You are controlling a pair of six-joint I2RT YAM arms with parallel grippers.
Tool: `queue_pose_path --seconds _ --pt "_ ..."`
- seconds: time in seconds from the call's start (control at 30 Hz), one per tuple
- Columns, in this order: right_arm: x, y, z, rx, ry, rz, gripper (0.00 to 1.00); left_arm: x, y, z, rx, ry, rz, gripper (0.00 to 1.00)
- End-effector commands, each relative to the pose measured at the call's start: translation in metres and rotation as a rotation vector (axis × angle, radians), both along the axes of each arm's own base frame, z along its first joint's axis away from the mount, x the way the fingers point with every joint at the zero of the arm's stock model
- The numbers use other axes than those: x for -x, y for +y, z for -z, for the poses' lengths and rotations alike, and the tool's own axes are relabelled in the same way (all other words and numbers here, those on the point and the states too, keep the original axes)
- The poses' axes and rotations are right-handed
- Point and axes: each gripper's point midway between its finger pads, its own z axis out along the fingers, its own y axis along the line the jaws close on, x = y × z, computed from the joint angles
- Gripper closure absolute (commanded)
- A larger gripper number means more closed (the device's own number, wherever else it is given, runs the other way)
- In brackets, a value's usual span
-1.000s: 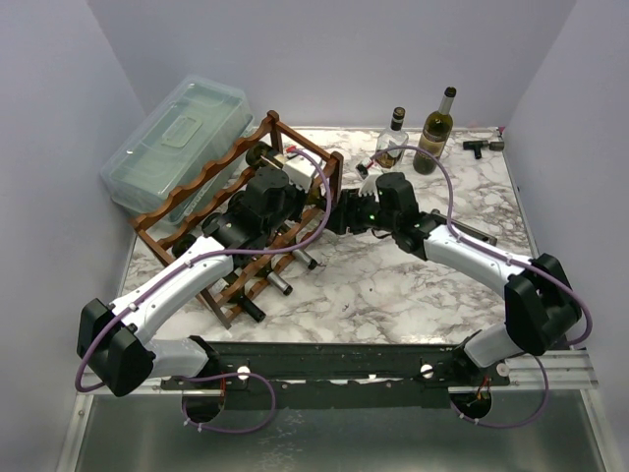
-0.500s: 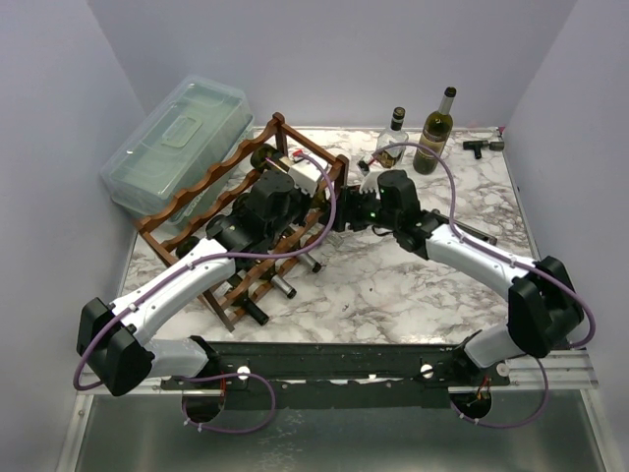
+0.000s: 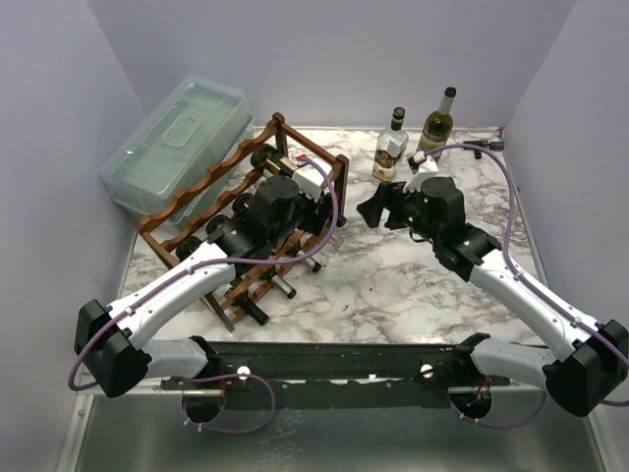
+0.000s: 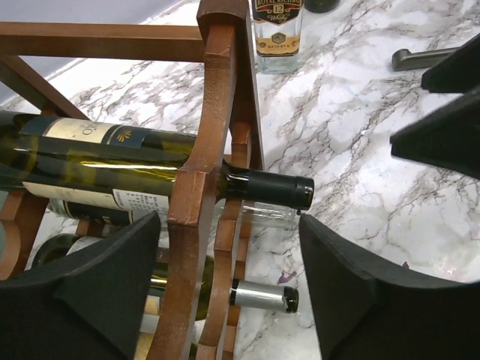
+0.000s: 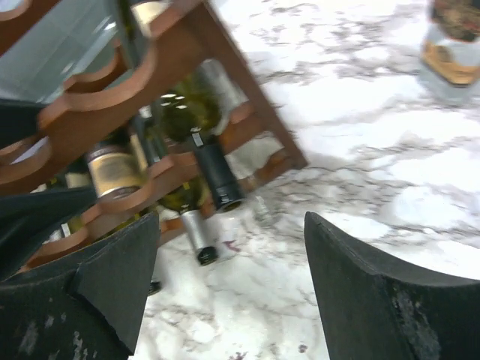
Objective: Put the wine bottle on the wine rack
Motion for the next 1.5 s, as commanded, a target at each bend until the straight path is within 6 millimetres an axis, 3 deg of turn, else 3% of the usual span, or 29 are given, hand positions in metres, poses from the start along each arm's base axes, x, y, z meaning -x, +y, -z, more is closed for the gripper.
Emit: queue_pose_path --seconds 0.0,0.2,0.4,0.7,0.93,1.1,1.2,1.4,1.47 --pt "-0.01 -0.042 0.028 0.096 0.059 0.169 0.18 0.01 0.002 -0.024 0.071 -0.027 0.017 0.18" --pt "-0.026 -0.064 0.022 0.128 0.061 0.269 0.16 0.019 0.001 -0.044 0.153 -0.064 0.041 0.09" --pt "-0.058 -0.091 0.002 0.12 0.045 0.378 0.14 0.023 0.017 -0.065 0.2 -0.145 0.002 0.07" --pt "-0.135 -0.112 -0.06 0.234 -0.087 0.535 0.14 0.03 0.029 -0.085 0.266 -0.224 -0.014 0.05" --pt "-0.198 -0.118 -0.08 0.382 -0.15 0.624 0.13 0.03 0.035 -0.087 0.269 -0.235 -0.039 0.04" --pt "-0.234 -0.116 -0.074 0.444 -0.161 0.643 0.12 0.028 0.036 -0.085 0.239 -0.25 -0.038 0.04" --pt "-0.253 -0.112 -0.058 0.459 -0.143 0.626 0.13 0.028 0.036 -0.084 0.232 -0.25 -0.037 0.04" --pt "-0.264 -0.09 -0.001 0.455 -0.037 0.519 0.33 0.025 0.038 -0.081 0.209 -0.256 -0.05 0.04" --pt "-0.266 -0.084 0.01 0.455 -0.031 0.485 0.42 0.024 0.038 -0.079 0.202 -0.255 -0.05 0.04"
